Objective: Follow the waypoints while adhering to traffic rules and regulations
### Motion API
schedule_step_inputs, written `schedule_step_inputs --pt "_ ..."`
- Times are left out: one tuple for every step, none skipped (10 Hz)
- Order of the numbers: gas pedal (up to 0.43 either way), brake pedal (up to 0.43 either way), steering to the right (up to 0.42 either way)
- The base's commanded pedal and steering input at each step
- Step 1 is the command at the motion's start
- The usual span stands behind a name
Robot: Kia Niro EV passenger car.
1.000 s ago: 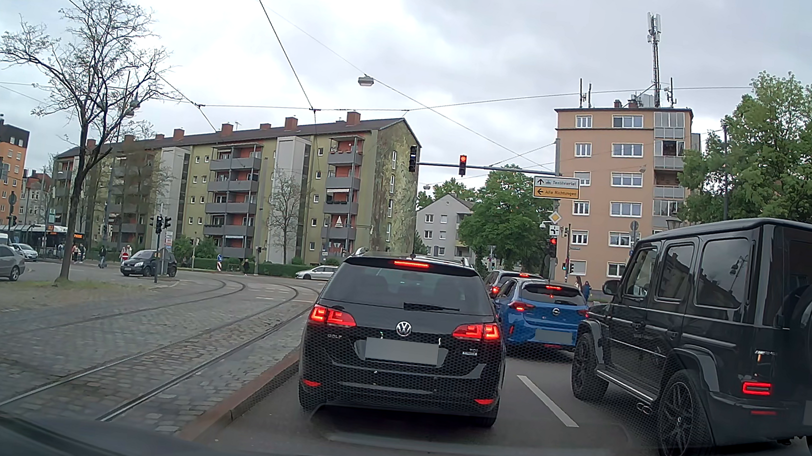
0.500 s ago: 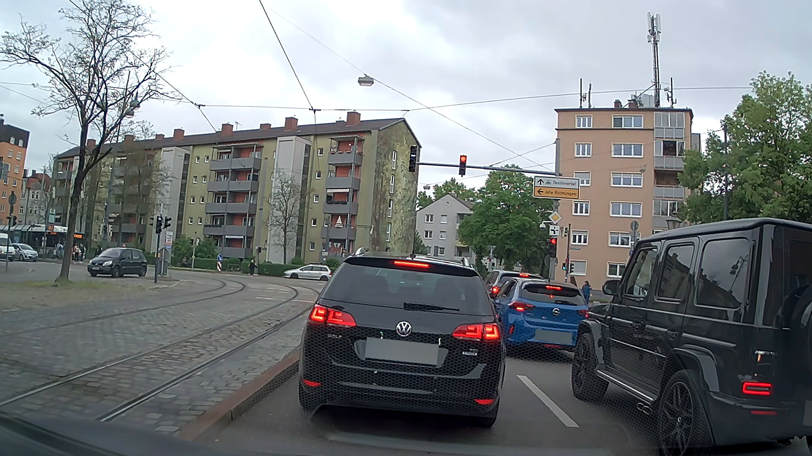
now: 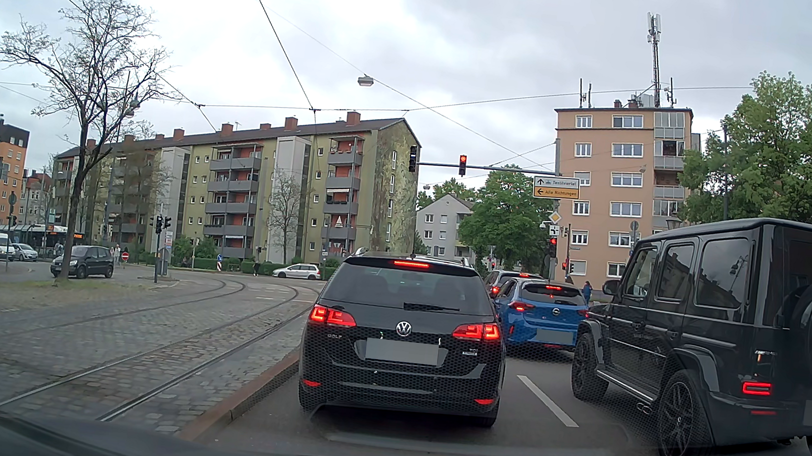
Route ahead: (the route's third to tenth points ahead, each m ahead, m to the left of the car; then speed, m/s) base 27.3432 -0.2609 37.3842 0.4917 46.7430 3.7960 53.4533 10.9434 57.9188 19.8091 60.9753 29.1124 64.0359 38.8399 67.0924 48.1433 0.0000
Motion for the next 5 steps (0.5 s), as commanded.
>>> schedule_step_inputs --pt "0.000 0.232 -0.009" --pt "0.000 0.232 -0.009" --pt "0.000 0.232 -0.010" --pt "0.000 0.232 -0.009" --pt "0.000 0.232 -0.010"
